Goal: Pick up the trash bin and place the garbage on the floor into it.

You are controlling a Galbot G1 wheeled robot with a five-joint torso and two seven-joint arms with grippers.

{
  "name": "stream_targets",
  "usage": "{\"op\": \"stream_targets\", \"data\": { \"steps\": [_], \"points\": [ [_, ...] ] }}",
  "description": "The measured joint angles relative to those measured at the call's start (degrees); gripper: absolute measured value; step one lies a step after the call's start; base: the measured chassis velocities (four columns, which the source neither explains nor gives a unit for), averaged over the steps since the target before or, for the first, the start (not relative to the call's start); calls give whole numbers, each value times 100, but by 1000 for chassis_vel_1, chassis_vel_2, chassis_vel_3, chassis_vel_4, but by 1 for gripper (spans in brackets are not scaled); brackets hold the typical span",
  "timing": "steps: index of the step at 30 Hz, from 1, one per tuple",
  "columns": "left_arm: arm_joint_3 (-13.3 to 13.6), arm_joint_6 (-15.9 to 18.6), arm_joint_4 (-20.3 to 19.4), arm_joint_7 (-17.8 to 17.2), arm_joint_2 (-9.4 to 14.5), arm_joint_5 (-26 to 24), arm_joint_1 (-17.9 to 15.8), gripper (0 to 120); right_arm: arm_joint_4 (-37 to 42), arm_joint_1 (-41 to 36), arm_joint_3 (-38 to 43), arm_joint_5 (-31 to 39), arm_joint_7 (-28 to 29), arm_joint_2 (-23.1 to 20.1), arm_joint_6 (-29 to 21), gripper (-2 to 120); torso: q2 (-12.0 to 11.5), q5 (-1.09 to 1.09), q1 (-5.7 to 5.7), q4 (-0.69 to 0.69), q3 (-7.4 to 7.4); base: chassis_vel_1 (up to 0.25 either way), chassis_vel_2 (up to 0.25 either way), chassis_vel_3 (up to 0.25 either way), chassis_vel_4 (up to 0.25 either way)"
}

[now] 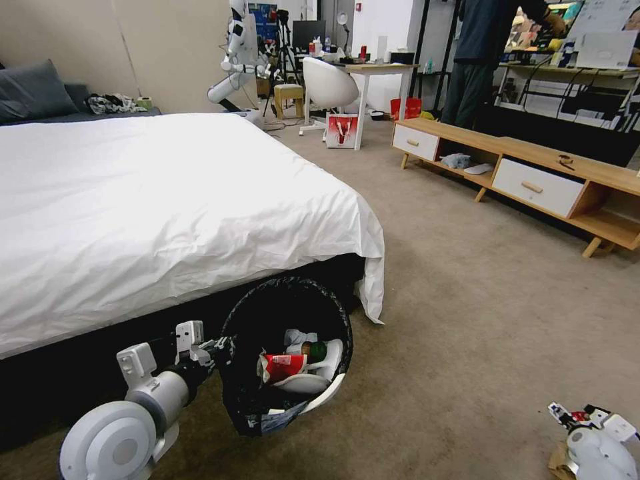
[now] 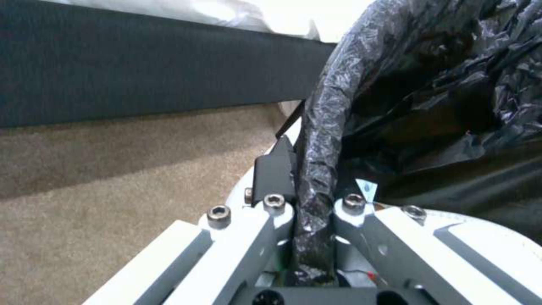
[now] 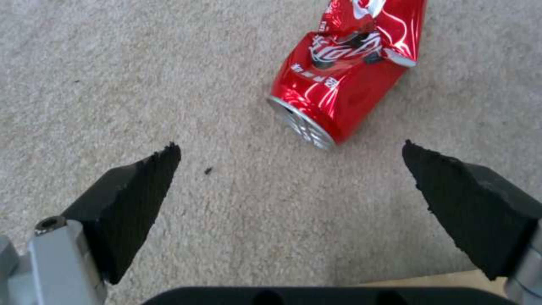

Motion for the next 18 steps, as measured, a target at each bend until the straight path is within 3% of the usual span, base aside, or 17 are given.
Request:
{"op": "stream_targets", "data": {
  "steps": [3,6,7,8,10,18],
  "points": [
    [13,0,9,0,-7,0,-5,2,47,-36,23,-14,24,-14,9,100,0,0,0,0,0,0,0,0,0],
    [20,0,10,0,-14,1,-3,2,306,-102,103,268,456,-31,-260,100,0,0,0,-1,0,0,0,0,0],
    [21,0,10,-1,-17,1,-3,2,505,-119,141,630,968,-42,-548,100,0,-1,0,-2,0,0,0,0,0],
    [21,0,10,-1,-17,1,-3,2,505,-119,141,630,968,-42,-548,100,0,-1,0,-2,0,0,0,0,0],
    [21,-1,10,-5,-20,1,-2,2,824,-144,181,1119,1850,-32,-900,100,0,-2,0,2,0,0,0,0,0],
    [17,-3,22,-8,-22,-2,-1,2,885,-190,176,1259,2866,87,-525,100,0,0,0,0,0,0,0,0,0]
  ]
}}
